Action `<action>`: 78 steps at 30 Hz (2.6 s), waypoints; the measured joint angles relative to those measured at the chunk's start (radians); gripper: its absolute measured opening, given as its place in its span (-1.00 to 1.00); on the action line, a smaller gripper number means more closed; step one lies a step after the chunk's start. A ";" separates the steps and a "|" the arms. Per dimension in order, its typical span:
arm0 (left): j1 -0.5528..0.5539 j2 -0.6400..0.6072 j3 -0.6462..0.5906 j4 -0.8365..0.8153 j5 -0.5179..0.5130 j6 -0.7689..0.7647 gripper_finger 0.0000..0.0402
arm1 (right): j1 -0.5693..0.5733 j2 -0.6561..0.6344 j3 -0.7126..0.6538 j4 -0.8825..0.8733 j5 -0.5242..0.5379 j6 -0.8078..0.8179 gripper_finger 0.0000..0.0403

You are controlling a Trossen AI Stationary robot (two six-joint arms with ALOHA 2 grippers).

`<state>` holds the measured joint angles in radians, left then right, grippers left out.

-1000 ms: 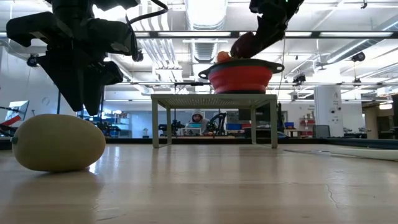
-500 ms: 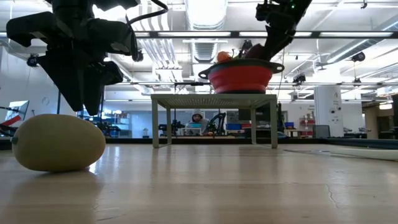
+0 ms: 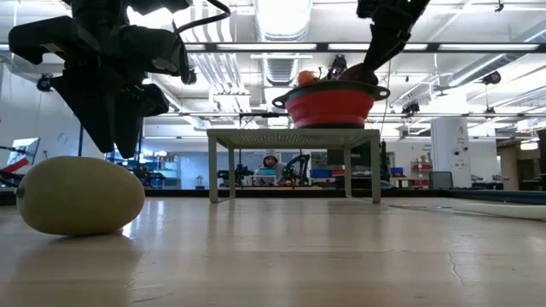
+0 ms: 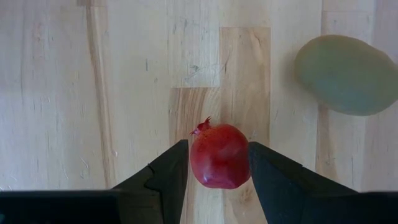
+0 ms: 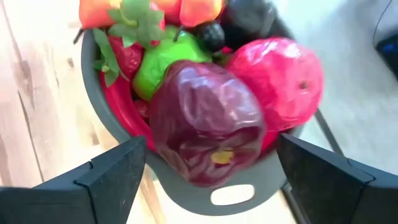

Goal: Pick & Place Fruit
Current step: Put the brown kiwi into the black strainer bowl on the shelf

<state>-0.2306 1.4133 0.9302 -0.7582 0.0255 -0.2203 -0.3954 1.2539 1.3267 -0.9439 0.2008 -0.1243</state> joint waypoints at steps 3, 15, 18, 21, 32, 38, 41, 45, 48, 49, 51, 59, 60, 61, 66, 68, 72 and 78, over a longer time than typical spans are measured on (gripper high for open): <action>0.000 0.000 0.000 0.000 0.000 0.000 -0.14 | 0.000 -0.021 0.008 0.009 -0.008 -0.010 0.70; 0.000 0.000 0.000 0.000 0.000 0.000 -0.14 | 0.113 -0.082 -0.005 0.043 -0.251 0.049 0.49; 0.000 0.000 0.000 0.000 0.000 0.000 -0.14 | 0.188 -0.076 -0.009 0.045 -0.241 0.068 0.43; 0.000 0.000 0.000 0.000 0.000 0.000 -0.14 | 0.277 -0.073 -0.022 0.047 -0.191 0.071 0.37; 0.000 0.000 0.000 0.000 0.000 0.020 -0.14 | 0.508 -0.076 -0.039 0.040 -0.040 0.101 0.14; 0.000 0.000 0.000 0.001 0.000 0.058 -0.14 | 0.514 -0.076 -0.039 0.038 -0.039 0.110 0.05; 0.000 0.000 0.000 0.019 0.000 0.059 -0.14 | 0.514 -0.076 -0.039 0.040 -0.040 0.092 0.02; 0.000 0.000 0.000 0.026 0.000 0.027 -0.14 | 0.513 -0.076 -0.039 0.042 -0.040 0.088 -0.03; 0.000 0.000 -0.001 0.030 0.000 -0.100 -0.14 | 0.513 -0.076 -0.039 0.042 -0.040 0.069 -0.06; 0.000 0.000 -0.002 0.041 -0.007 -0.123 -0.14 | 0.513 -0.075 -0.039 0.042 -0.040 0.066 -0.07; 0.006 0.000 0.000 0.061 -0.007 -0.141 -0.14 | 0.513 -0.075 -0.039 0.042 -0.040 0.064 -0.10; -0.042 0.004 0.081 0.053 -0.041 -0.273 -0.17 | 0.513 -0.075 -0.039 0.035 -0.040 0.044 -0.20; -0.057 0.004 0.095 0.053 -0.049 -0.306 -0.18 | 0.513 -0.075 -0.039 0.035 -0.040 0.042 -0.21; -0.074 0.004 0.106 0.056 -0.057 -0.340 -0.19 | 0.513 -0.075 -0.040 0.034 -0.040 0.039 -0.23; -0.185 0.004 0.131 0.110 -0.151 -0.541 -0.24 | 0.513 -0.074 -0.041 0.034 -0.040 0.022 -0.31; -0.218 0.004 0.130 0.167 -0.159 -0.614 -0.25 | 0.513 -0.074 -0.041 0.035 -0.040 -0.001 -0.34; -0.245 0.005 0.128 0.254 -0.152 -0.637 -0.25 | 0.513 -0.074 -0.041 0.041 -0.040 -0.012 -0.40; -0.270 0.024 0.129 0.390 -0.134 -0.607 -0.21 | 0.513 -0.075 -0.040 0.013 -0.040 0.028 -0.48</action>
<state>-0.5007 1.4377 1.0588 -0.3679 -0.1088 -0.8270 0.1177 1.1790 1.2865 -0.9311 0.1604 -0.0964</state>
